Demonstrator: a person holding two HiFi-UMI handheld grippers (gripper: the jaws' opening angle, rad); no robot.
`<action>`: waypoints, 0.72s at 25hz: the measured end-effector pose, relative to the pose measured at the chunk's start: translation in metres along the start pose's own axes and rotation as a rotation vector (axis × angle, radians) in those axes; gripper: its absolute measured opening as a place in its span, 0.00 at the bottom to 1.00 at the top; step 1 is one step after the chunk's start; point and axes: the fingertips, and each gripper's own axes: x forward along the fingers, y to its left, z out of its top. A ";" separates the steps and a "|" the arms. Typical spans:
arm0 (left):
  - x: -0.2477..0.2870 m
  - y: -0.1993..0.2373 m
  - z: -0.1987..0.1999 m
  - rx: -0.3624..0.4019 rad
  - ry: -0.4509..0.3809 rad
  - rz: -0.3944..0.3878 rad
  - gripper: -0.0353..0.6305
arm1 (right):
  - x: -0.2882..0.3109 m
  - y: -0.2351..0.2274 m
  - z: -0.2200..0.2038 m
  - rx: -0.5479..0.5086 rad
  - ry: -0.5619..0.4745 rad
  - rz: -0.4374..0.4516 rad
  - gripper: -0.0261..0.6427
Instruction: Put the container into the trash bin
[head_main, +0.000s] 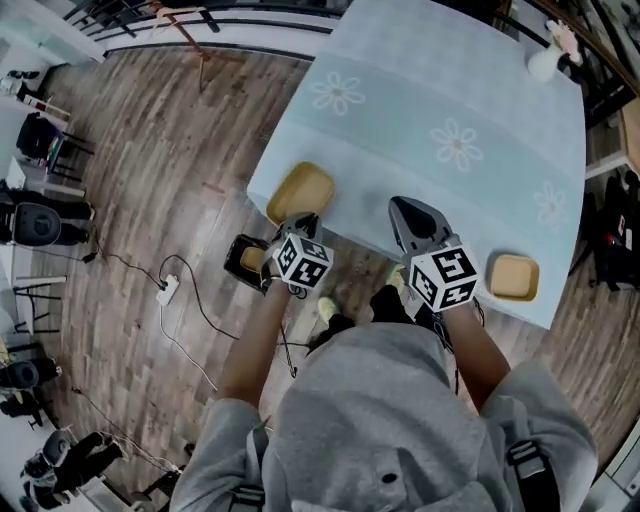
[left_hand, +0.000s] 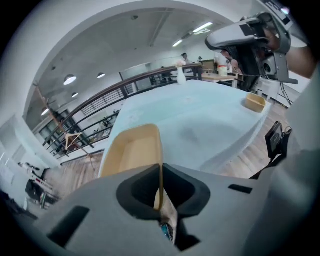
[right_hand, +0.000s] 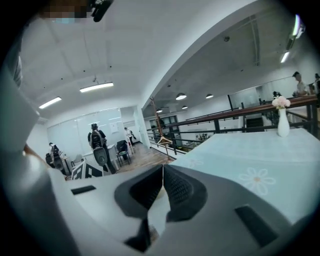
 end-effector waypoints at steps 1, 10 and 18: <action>-0.012 0.017 -0.019 -0.044 0.008 0.030 0.10 | 0.012 0.018 0.004 -0.018 0.003 0.034 0.08; -0.089 0.106 -0.193 -0.394 0.082 0.207 0.10 | 0.095 0.169 0.002 -0.155 0.061 0.255 0.08; -0.119 0.131 -0.298 -0.549 0.123 0.264 0.10 | 0.141 0.261 -0.024 -0.226 0.120 0.358 0.08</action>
